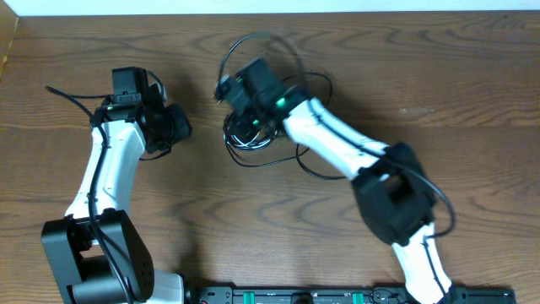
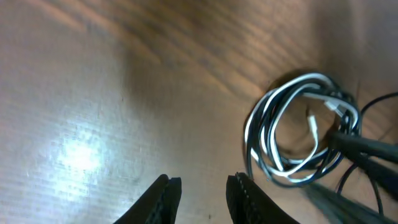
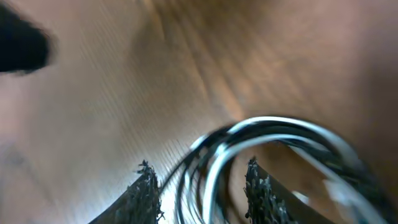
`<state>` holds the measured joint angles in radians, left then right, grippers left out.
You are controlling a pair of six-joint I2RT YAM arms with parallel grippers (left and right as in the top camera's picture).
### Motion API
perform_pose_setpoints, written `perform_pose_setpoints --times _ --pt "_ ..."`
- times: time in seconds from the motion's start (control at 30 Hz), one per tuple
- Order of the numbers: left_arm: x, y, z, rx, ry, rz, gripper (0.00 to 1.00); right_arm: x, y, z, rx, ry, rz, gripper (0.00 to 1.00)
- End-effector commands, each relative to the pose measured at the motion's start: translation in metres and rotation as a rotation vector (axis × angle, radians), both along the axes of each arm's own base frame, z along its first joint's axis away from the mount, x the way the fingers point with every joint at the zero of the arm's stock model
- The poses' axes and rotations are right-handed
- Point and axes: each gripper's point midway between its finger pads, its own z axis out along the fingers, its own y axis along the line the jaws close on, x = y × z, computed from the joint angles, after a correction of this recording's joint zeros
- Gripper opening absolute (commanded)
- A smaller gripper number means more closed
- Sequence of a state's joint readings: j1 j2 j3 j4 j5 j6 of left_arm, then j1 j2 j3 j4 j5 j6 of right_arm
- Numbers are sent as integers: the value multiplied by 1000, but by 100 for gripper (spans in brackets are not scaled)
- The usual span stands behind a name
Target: Untangle cables
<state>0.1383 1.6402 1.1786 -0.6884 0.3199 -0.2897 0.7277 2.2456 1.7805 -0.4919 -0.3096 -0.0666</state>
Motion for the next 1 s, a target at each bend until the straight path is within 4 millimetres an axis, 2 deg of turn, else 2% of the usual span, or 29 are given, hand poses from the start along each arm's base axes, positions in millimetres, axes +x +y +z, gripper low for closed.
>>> perform_pose_setpoints --times 0.0,0.1,0.23,0.27,0.3,0.33,0.4,0.5,0.57,0.6,0.63,0.7,0.8,0.87,0.97 --pt "-8 -3 -3 -21 41 7 33 9 -2 -40 -66 35 -156 37" --pt "-16 -4 -6 -25 77 7 33 24 -4 -62 -57 61 -341 36" --pt "-19 -5 -6 -27 92 7 33 28 -2 -77 -8 143 -473 35" --pt "-19 -5 -6 -27 91 7 33 28 -3 -82 -8 158 -491 32" --pt "-19 -5 -6 -27 91 7 33 25 -3 -84 -7 183 -506 7" --pt "-19 -4 -7 -24 91 8 33 22 -4 -86 -15 199 -498 1" --pt "-19 -4 -7 -24 91 8 33 16 -8 -86 -41 215 -496 1" --pt "-18 -4 -6 -24 88 8 33 4 -7 -77 -63 212 -372 1" --pt "-17 -4 -6 -23 81 8 33 -9 -2 -64 -53 202 -206 1" --pt "-15 -4 -5 -22 72 8 33 -23 -3 -51 -41 205 -53 1" --pt "-14 -4 -5 -21 69 8 33 -29 -7 -45 -45 215 -3 1" --pt "-13 -3 -5 -21 66 8 33 -32 -21 -41 -75 233 4 24" --pt "-12 -3 -5 -20 62 8 33 -28 -38 -40 -89 271 -24 31" --pt "-11 -3 -4 -20 58 8 33 -25 -39 -38 -69 281 -26 38" --pt "-11 -3 -4 -20 58 8 33 -19 -36 -34 -34 286 -51 41"
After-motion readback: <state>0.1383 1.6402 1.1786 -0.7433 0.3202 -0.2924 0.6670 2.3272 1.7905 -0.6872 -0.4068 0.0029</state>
